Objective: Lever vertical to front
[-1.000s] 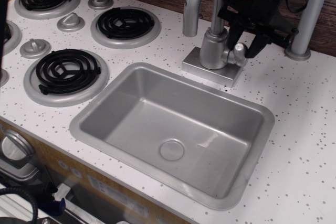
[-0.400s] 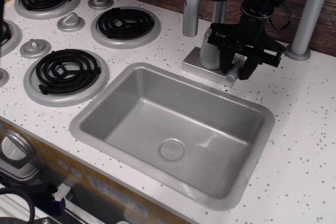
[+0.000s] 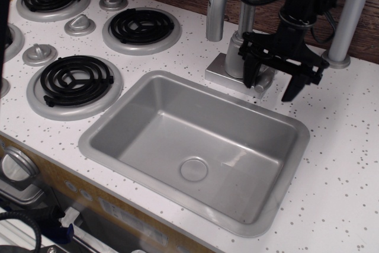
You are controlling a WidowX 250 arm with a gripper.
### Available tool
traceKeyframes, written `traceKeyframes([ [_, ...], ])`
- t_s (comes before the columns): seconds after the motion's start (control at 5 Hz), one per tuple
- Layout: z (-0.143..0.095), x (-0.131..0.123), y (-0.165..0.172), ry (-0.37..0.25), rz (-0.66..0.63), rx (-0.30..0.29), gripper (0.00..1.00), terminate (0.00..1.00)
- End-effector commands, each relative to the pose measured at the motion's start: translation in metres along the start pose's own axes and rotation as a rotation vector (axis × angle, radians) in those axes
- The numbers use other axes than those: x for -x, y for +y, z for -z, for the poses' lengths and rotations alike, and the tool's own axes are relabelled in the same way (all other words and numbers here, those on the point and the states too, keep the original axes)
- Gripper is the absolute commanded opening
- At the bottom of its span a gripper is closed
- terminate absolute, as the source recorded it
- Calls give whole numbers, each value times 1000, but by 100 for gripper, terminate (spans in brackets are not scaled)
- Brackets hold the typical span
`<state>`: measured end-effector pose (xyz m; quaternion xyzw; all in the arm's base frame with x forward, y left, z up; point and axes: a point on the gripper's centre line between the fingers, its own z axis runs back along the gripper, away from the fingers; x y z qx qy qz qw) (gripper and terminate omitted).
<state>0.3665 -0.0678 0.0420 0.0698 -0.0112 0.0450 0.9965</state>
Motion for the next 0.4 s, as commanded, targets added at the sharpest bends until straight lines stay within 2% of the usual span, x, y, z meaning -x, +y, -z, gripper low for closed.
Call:
traceKeyframes([
  [0.0, -42, 8, 5, -63, -39, 3, 100, 0],
  [0.2, -48, 15, 7, -60, -50, -10, 100, 100],
])
